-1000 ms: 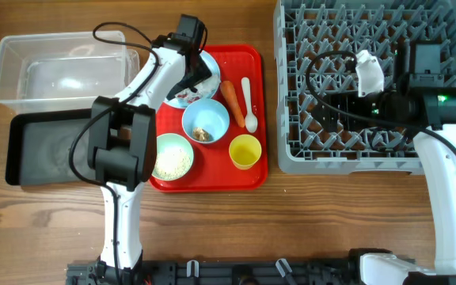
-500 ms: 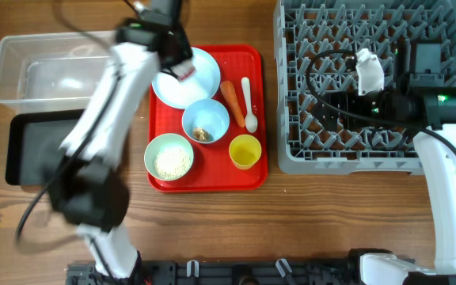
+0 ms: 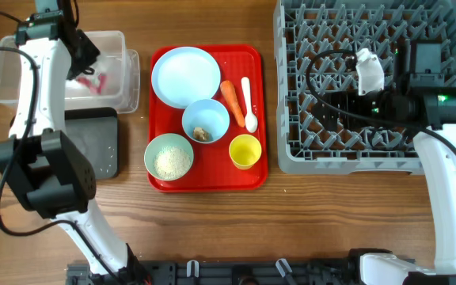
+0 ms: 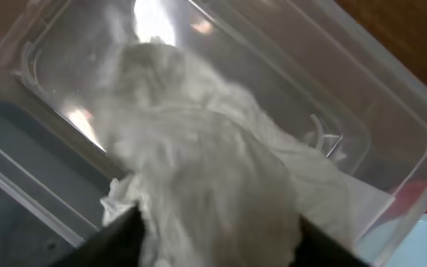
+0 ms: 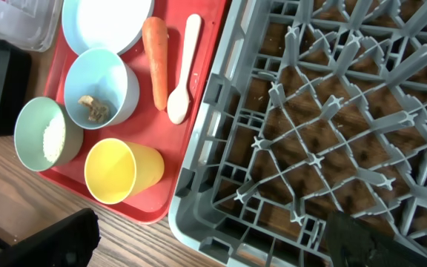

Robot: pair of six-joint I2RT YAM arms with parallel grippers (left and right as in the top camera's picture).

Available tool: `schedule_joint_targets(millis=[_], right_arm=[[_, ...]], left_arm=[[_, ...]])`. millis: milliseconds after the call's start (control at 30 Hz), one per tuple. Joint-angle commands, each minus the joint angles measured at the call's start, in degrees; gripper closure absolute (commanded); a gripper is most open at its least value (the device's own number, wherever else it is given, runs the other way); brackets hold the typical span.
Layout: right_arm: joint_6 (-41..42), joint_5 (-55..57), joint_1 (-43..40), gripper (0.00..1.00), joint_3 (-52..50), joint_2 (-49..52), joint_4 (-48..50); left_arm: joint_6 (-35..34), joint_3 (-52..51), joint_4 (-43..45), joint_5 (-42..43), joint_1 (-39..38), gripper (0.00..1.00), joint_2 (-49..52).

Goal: Sort waste into correct bins and load items into the dishwasher rack
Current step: 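Carry the tissue left into the clear plastic bin and release, then move the left gripper back to the light blue bowl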

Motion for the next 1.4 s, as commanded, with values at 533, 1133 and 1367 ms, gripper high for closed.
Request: schedule_joint_targets(millis=[533, 1133, 1367], right_arm=[[-0.57, -3.15, 0.28, 0.0, 0.11, 0.48, 0.13], [6.8, -5.64, 0.28, 0.0, 0.11, 0.48, 1.97], [6.88, -5.64, 0.28, 0.0, 0.11, 0.48, 2.36]], left_arm=[[-4.09, -0.24, 3.69, -15.54, 0.22, 0.41, -8.98], [10.71, -0.24, -17.86, 13.49, -16.48, 0.22, -13.38], [3.13, -0.24, -26.75, 13.66, -24.46, 0.25, -14.86]])
